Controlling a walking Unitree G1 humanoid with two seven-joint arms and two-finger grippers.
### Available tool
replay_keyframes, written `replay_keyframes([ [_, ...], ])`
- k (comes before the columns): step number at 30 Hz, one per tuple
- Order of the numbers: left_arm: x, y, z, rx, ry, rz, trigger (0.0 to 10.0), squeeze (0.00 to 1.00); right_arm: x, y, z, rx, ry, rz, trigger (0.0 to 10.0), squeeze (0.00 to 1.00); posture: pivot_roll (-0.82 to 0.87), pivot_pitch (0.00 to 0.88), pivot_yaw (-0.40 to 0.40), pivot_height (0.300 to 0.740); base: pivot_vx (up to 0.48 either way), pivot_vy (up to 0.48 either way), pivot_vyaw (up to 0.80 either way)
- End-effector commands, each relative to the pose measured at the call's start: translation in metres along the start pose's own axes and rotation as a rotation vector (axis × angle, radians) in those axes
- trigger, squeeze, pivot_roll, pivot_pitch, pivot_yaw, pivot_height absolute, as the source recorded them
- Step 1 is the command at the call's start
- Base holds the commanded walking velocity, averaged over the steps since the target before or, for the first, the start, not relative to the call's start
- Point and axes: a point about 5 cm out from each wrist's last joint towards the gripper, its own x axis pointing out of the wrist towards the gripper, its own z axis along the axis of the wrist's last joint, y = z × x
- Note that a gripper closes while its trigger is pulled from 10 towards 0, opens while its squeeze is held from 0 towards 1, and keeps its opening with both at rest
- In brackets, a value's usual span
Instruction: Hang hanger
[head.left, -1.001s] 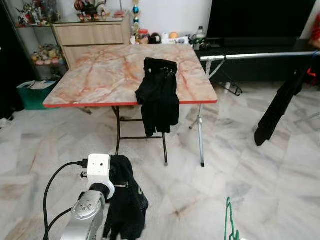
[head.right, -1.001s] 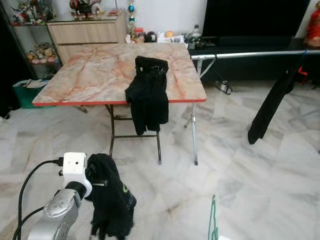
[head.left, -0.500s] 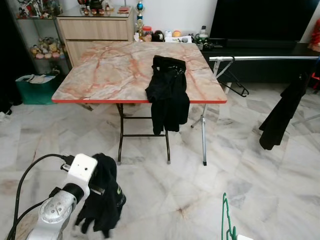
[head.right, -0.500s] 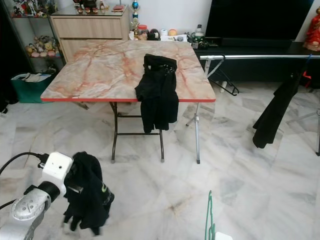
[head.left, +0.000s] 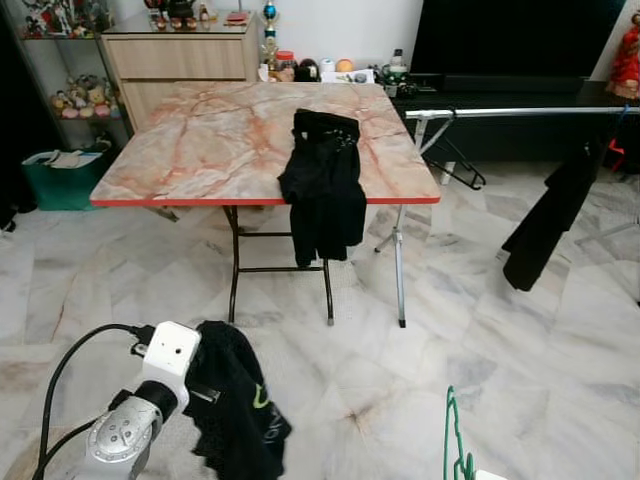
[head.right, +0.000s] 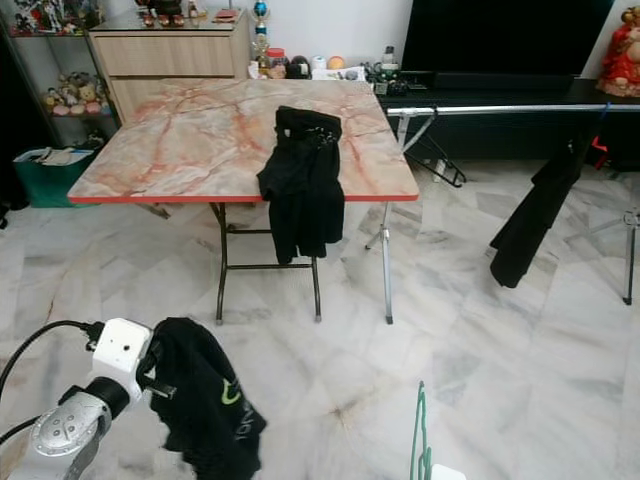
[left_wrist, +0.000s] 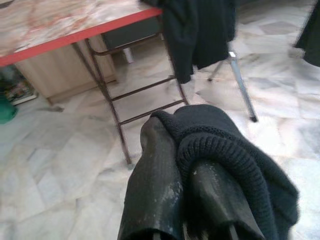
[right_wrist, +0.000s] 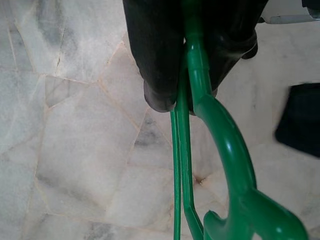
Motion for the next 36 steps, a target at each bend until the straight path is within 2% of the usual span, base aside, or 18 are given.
replay_keyframes([
  [1, -0.0009, 0.0152, 0.0078, 0.006, -0.031, 0.040, 10.0, 0.00, -0.0002, -0.0025, 0.0006, -0.006, -0.001, -0.008, 10.0, 0.00, 0.15, 0.000, -0.007, 0.740, 0.000, 0.000, 0.00],
  [6, 0.0007, 0.0205, 0.0080, -0.008, -0.029, 0.077, 10.0, 0.00, -0.0001, -0.0021, 0.0005, -0.007, 0.003, -0.006, 10.0, 0.00, 0.15, 0.000, -0.006, 0.740, 0.000, 0.000, 0.00],
  [13, 0.0057, 0.0199, 0.0131, -0.047, -0.052, 0.107, 10.0, 0.00, -0.0001, -0.0003, -0.0005, -0.004, 0.004, -0.002, 10.0, 0.00, 0.15, 0.000, -0.005, 0.740, 0.069, 0.000, 0.00],
  [18, 0.0064, 0.0201, 0.0149, -0.082, -0.062, 0.120, 10.0, 0.00, -0.0002, -0.0002, -0.0014, -0.009, 0.008, -0.003, 10.0, 0.00, 0.15, 0.000, -0.005, 0.740, 0.321, 0.000, 0.00],
  [36, 0.0061, 0.0217, 0.0170, -0.079, -0.064, 0.120, 10.0, 0.00, -0.0006, 0.0011, -0.0039, -0.013, 0.019, 0.004, 10.0, 0.00, 0.15, 0.000, -0.001, 0.740, 0.363, 0.000, 0.00],
])
